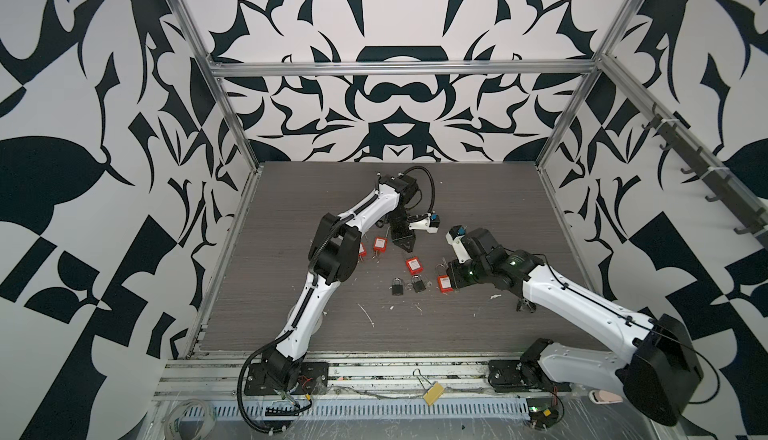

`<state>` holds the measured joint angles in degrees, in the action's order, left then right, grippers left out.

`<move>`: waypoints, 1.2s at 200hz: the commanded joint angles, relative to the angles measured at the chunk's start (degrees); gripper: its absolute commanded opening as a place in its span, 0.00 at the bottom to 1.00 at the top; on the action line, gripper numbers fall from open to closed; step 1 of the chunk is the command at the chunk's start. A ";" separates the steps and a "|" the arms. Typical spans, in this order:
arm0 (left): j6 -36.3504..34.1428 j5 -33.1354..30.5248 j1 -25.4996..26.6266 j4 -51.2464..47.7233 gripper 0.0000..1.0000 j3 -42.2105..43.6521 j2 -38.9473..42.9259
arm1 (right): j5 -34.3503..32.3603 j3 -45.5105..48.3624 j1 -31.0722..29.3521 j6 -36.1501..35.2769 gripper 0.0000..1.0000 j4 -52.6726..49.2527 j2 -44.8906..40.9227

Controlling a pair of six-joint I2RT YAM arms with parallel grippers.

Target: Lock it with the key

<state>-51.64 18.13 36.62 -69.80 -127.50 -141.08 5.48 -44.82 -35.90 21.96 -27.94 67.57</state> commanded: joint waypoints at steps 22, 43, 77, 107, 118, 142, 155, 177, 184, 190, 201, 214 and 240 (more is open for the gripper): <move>5.10 -0.10 -0.30 5.51 0.52 -5.20 0.94 | -0.82 -1.41 -0.50 0.98 0.00 0.79 0.22; 8.73 1.55 -1.47 11.03 0.55 -3.65 4.60 | -0.73 -1.98 -0.58 1.01 0.00 0.28 0.69; 18.02 1.62 -4.42 26.50 0.68 8.66 16.21 | -0.44 -5.50 -0.59 -0.99 0.00 -0.14 5.14; 24.35 1.46 -6.10 37.36 0.71 22.94 28.70 | 0.33 -11.63 -0.62 -3.49 0.00 -1.37 13.17; 25.85 2.30 -6.27 39.16 0.71 27.63 32.87 | 1.73 -13.94 -0.62 -3.62 0.00 -1.71 16.41; 30.23 3.15 -6.73 42.77 0.77 38.00 41.65 | 1.99 -18.44 -0.49 -4.66 0.00 -3.31 22.99; 32.92 3.79 -7.08 44.94 0.79 43.68 46.27 | 1.69 -20.34 -0.49 -5.03 0.00 -3.34 25.94; 37.77 5.51 -7.87 47.97 0.91 51.80 53.86 | 1.28 -23.74 -0.40 -4.85 0.00 -4.16 31.15; 40.01 5.58 -8.37 49.40 1.00 54.12 56.05 | 1.29 -24.77 -0.35 -4.61 0.01 -4.95 32.84; 42.13 5.52 -8.83 50.48 0.99 55.75 57.70 | 1.17 -25.40 -0.46 -4.24 0.01 -5.41 33.99; 45.00 6.27 -9.73 51.54 0.99 57.98 60.17 | 0.87 -26.06 -0.40 -3.22 0.02 -5.93 35.57; 47.48 6.14 -10.31 52.75 0.99 60.42 62.76 | 0.48 -25.96 -0.40 -2.72 0.03 -5.63 36.44; 49.67 5.55 -10.51 58.38 0.99 66.07 67.27 | -0.22 -24.80 -0.52 -1.50 0.07 -4.80 36.70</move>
<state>-7.73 22.61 26.44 -18.59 -65.19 -77.58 6.52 -69.04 -36.16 18.76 -31.90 105.56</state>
